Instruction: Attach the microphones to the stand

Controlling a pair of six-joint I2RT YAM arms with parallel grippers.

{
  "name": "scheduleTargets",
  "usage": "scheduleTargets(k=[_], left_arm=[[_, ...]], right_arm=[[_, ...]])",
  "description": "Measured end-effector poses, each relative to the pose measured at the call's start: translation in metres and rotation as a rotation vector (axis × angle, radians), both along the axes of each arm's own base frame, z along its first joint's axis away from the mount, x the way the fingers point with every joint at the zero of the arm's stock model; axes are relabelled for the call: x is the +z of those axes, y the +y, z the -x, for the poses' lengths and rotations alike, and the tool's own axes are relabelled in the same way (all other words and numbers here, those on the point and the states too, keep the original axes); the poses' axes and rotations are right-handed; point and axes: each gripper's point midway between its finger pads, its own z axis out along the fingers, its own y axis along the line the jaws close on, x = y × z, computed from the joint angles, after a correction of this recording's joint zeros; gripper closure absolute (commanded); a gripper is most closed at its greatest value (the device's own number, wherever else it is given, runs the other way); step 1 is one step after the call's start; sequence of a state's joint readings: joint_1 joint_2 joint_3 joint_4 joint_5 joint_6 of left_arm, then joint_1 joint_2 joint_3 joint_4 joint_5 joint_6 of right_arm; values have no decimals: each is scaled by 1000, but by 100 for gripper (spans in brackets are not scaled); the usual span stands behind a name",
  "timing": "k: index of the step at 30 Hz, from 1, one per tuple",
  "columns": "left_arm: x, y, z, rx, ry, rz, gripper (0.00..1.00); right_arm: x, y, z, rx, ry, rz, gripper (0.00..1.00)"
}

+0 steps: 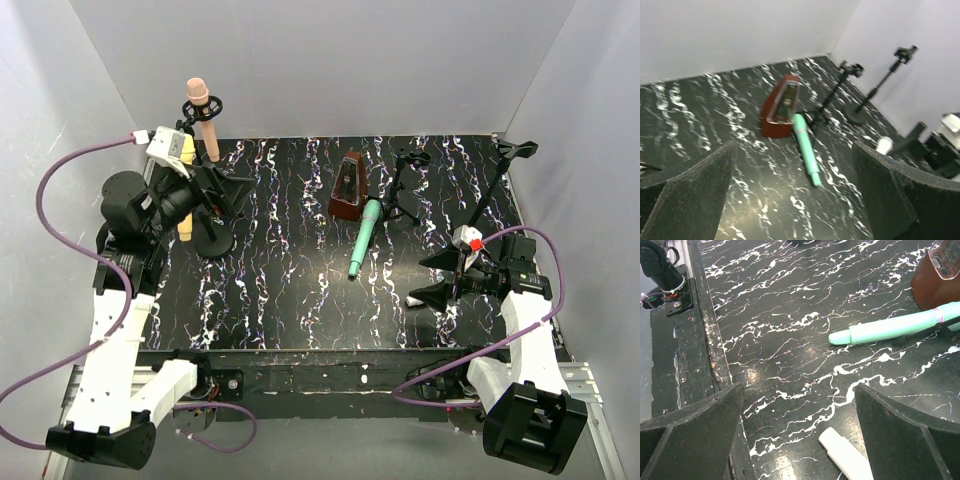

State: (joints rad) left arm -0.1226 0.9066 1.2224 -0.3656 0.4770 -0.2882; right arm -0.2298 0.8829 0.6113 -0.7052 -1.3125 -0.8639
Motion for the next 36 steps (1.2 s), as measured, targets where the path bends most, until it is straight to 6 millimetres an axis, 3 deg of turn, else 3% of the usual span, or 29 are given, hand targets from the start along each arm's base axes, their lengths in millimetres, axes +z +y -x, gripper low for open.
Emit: scheduleTargets(k=[7,17,24,29,36], left_arm=[[-24,-36,0,-180,160,75,2],[-39,-101,36,-398,214,48,2],[-82,-140,48,-460,311,-37,2],[-108,-153,59,-475,347,-95,2],[-134,-151,58,-444,379,-139,2]], right_arm=[[0,-1,-1,-6,0,0,2],[0,-2,-2,-13,0,0,2],[0,-4,-2,-19,0,0,2],[0,-4,-3,-20,0,0,2],[0,-5,-3,-27,1,0,2]])
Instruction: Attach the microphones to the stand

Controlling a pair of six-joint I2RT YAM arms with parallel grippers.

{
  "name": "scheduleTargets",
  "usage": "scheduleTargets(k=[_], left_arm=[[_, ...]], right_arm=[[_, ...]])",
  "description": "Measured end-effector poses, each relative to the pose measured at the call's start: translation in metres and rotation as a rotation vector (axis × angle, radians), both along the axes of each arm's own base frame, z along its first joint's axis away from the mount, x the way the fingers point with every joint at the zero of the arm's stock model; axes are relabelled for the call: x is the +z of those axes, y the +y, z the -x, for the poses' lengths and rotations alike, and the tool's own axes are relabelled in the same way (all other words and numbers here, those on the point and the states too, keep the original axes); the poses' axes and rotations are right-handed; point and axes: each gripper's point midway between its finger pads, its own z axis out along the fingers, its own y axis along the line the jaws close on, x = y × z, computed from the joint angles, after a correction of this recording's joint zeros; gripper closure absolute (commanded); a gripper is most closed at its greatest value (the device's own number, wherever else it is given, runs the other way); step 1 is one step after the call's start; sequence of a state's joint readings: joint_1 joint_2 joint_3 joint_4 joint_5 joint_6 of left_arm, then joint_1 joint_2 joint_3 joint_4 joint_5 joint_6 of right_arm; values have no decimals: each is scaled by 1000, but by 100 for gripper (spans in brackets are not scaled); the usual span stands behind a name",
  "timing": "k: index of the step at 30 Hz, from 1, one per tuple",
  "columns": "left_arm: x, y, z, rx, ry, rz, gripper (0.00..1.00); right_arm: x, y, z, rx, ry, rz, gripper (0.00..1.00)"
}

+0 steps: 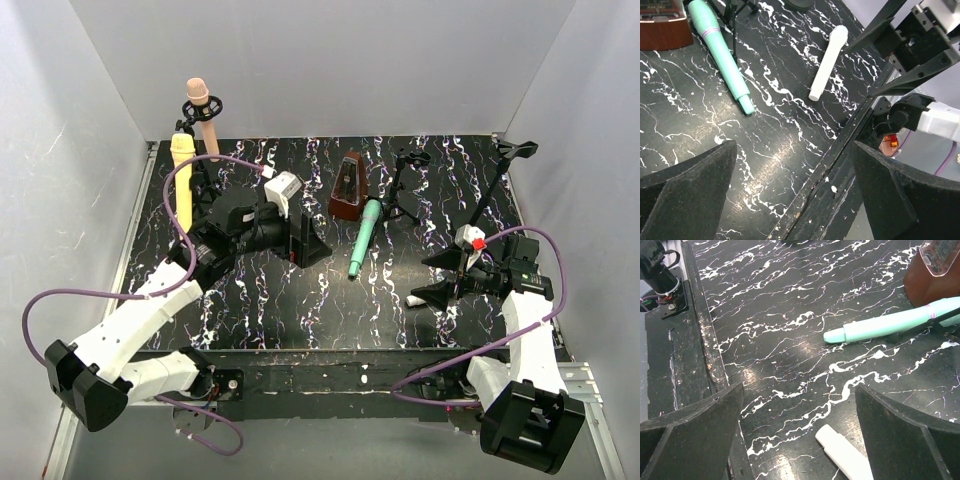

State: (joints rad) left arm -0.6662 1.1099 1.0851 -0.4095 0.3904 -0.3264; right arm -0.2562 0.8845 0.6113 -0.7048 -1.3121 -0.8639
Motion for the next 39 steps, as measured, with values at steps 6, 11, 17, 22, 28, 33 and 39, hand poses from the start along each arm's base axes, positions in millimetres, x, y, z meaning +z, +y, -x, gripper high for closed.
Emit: scheduleTargets(k=[6,11,17,22,28,33,39], left_arm=[[-16,2,-2,17,11,-25,2],[-30,4,-5,37,18,-38,2],[-43,7,-8,60,18,-49,2],[-48,10,-8,74,11,-53,2],[-45,17,-7,94,-32,-55,2],[-46,24,-4,95,-72,-60,2],[-58,26,-3,82,-86,-87,2]], right_arm=[[0,0,0,-1,0,0,2],[0,-1,-1,-6,0,0,2],[-1,-1,-1,-8,1,3,2],[-2,-4,-2,-20,5,13,2],[5,-8,-6,-34,15,56,2],[13,-14,-8,-24,75,105,2],[21,-19,-4,-23,174,140,2]])
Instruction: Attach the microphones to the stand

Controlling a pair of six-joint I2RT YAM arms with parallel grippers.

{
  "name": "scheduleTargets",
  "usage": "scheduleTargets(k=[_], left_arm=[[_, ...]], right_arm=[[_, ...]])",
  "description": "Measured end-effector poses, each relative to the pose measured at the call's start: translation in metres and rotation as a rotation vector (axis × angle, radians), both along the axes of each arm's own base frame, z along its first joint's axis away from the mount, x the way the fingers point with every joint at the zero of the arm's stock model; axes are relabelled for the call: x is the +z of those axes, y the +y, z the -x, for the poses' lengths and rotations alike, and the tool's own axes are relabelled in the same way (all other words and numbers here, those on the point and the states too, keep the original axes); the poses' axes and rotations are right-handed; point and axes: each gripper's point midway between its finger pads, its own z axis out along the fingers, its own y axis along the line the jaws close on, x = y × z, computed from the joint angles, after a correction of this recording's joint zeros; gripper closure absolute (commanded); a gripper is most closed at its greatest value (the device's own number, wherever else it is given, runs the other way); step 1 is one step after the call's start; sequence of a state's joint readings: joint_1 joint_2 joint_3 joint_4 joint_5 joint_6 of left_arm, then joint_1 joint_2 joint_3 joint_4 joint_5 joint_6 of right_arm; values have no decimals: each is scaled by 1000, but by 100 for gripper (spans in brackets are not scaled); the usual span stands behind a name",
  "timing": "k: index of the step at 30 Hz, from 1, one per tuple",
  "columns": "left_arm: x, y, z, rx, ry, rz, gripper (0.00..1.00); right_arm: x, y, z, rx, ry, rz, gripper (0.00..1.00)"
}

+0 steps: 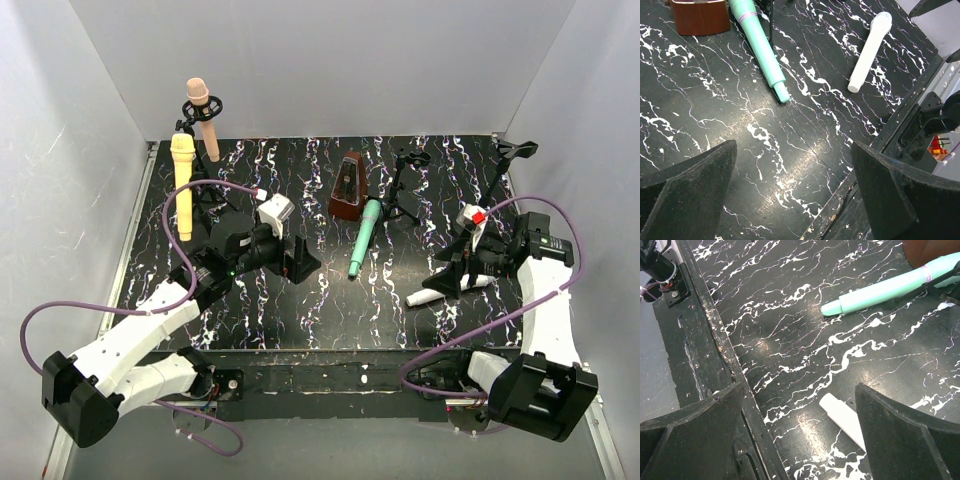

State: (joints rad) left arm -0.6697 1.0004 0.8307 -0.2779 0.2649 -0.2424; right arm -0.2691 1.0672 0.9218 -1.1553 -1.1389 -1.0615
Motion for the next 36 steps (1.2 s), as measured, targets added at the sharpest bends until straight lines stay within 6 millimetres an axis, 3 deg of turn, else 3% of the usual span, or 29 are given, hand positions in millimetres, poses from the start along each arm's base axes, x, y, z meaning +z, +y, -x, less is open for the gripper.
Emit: scheduleTargets(k=[10,20,36], left_arm=[[-7,1,1,-11,-16,-6,2],[-5,7,9,-12,-35,4,2],[-1,12,15,-9,-50,25,2]], right_arm=[[3,-13,0,-97,15,107,2],[26,-47,-39,-416,-5,198,2],[46,-45,-53,-484,26,111,2]])
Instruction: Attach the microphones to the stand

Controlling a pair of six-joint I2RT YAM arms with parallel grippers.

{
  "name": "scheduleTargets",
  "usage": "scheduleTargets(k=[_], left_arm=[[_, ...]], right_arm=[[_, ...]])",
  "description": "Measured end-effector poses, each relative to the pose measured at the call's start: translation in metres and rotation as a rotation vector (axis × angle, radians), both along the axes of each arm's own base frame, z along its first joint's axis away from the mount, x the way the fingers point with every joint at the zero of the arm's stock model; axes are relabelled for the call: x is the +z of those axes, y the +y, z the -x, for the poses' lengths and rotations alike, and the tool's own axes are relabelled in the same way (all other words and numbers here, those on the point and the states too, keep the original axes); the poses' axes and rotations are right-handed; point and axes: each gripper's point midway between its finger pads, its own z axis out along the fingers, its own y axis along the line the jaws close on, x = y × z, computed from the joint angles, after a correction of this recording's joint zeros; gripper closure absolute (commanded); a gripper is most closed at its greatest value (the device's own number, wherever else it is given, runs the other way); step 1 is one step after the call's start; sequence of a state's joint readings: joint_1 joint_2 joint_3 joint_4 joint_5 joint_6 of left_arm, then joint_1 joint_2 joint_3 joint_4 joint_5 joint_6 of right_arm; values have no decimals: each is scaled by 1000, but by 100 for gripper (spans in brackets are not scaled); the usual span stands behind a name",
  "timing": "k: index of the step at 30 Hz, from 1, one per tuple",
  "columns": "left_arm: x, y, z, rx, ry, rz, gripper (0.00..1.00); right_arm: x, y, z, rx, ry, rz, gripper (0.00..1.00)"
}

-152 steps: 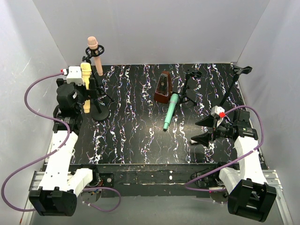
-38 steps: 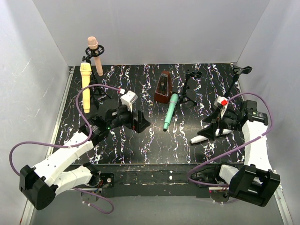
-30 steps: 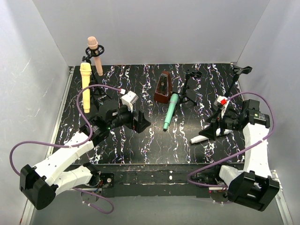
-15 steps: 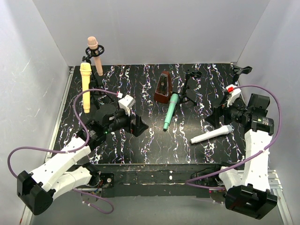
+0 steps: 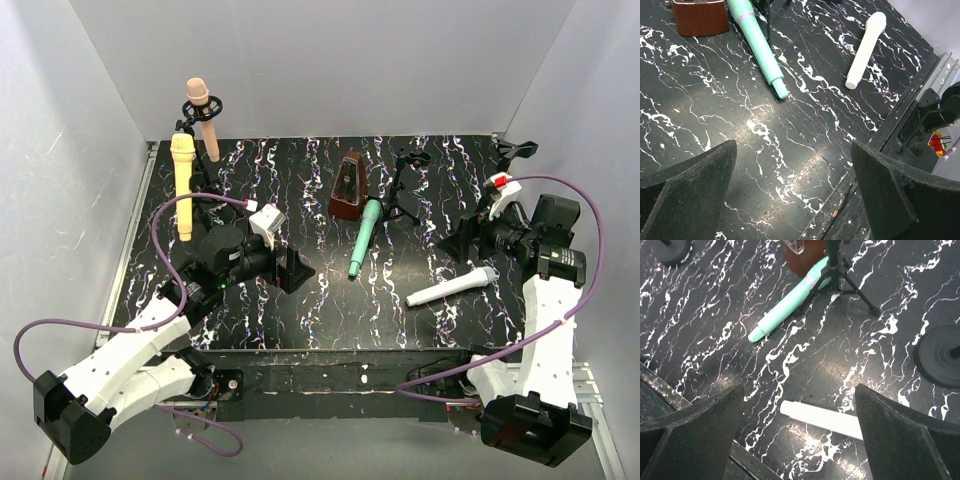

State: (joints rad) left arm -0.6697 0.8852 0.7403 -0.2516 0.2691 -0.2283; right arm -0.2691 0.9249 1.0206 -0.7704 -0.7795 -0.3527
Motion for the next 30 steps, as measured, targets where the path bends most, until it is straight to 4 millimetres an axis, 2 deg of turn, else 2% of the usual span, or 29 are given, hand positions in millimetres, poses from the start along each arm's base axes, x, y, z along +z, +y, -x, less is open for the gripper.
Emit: scheduleTargets(k=[9,15,21,25,30], left_arm=[[-6,-2,-1,6,24,1,2],[-5,-5,-3,18,47,25,2],[-6,-8,-6,26,64,39,2],[-11,-10,-7,30,85,32,2],[-11,-12,-9,33,96,34,2]], right_arm=[[31,3,-22,3,-14,-79,2],[55,2,-41,25,-43,-61,2],[81,24,-61,189,-144,69,2],[82,38,-75,304,-227,168,2],[69,48,-90,427,-308,277,2]])
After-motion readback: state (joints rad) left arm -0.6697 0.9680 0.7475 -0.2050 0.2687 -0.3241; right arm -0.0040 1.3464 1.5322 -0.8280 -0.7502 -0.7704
